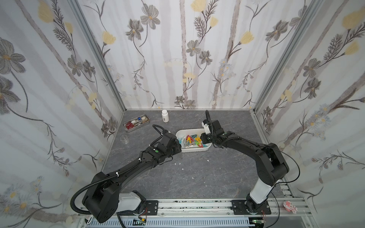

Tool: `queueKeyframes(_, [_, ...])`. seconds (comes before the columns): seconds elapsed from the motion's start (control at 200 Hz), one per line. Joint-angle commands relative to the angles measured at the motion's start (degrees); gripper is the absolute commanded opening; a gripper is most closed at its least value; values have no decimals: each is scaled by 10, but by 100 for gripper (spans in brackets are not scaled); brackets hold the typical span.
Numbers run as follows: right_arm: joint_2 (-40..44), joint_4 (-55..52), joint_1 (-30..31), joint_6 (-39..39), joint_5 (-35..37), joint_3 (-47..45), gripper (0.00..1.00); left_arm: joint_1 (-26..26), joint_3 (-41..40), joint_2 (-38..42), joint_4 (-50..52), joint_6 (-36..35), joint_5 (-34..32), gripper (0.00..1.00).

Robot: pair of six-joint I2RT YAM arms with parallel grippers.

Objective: Put the clothespins into the storage box
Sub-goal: Place the clothespin in the storage box, then reset both arms

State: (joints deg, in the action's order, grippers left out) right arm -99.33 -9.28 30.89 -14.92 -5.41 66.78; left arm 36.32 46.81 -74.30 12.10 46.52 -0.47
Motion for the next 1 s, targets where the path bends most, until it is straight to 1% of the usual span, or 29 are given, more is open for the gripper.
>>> queueKeyframes(0.0, [17, 11, 0, -4, 1, -6, 24, 0, -7, -1, -17, -2, -17, 47])
queueKeyframes(0.055, [27, 20, 1, -9, -4, -17, 24, 0, -15, 3, -27, -1, -22, 49])
queueKeyframes(0.125, [46, 32, 0, -16, -4, -34, 25, 0, -29, 11, -49, -7, -30, 59])
queueKeyframes(0.185, [66, 35, 1, -19, 6, -46, 29, -1, -33, 14, -59, -25, -43, 63])
queueKeyframes(0.23, [75, 36, 1, -21, 19, -53, 36, -7, -24, 11, -57, -45, -55, 69])
queueKeyframes(0.245, [94, 35, 0, -21, 22, -56, 38, -9, -20, 10, -55, -52, -58, 70])
queueKeyframes(0.285, [110, 36, 0, -21, 31, -62, 43, -18, -5, 3, -50, -70, -60, 76])
queueKeyframes(0.365, [141, 35, -2, -19, 56, -68, 59, -41, 32, -13, -43, -107, -58, 85])
queueKeyframes(0.415, [161, 35, -6, -16, 72, -71, 68, -56, 58, -21, -35, -126, -63, 92])
queueKeyframes(0.43, [167, 35, -8, -15, 76, -71, 74, -60, 65, -23, -33, -132, -66, 94])
queueKeyframes(0.465, [183, 37, -13, -11, 86, -73, 83, -72, 82, -28, -29, -144, -72, 100])
queueKeyframes(0.515, [205, 37, -21, -8, 118, -72, 92, -85, 106, -37, -28, -176, -69, 100])
queueKeyframes(0.585, [246, 55, -44, 4, 158, -81, 95, -108, 147, -55, -13, -205, -71, 100])
queueKeyframes(0.62, [274, 94, -60, 29, 157, -103, 97, -120, 159, -59, -13, -217, -77, 100])
queueKeyframes(0.635, [287, 118, -66, 42, 155, -118, 99, -125, 162, -59, -14, -221, -83, 100])
queueKeyframes(0.659, [311, 165, -75, 64, 148, -148, 100, -135, 164, -56, -18, -226, -94, 100])
queueKeyframes(0.694, [344, 233, -87, 99, 142, -190, 100, -146, 151, -42, -41, -241, -104, 100])
queueKeyframes(0.724, [368, 289, -96, 123, 140, -225, 100, -154, 128, -21, -80, -261, -119, 100])
queueKeyframes(0.759, [392, 330, -109, 140, 140, -261, 100, -157, 77, 14, -140, -287, -149, 100])
queueKeyframes(0.789, [407, 335, -123, 144, 140, -270, 100, -163, 25, 50, -202, -309, -165, 100])
queueKeyframes(0.844, [428, 315, -150, 144, 148, -272, 100, -183, -71, 104, -320, -354, -164, 100])
queueKeyframes(0.889, [451, 316, -169, 147, 161, -290, 100, -201, -139, 131, -390, -380, -167, 100])
queueKeyframes(0.934, [475, 347, -183, 149, 178, -331, 100, -218, -183, 152, -422, -397, -170, 100])
queueKeyframes(0.994, [505, 403, -195, 144, 198, -397, 100, -236, -203, 149, -409, -407, -191, 100])
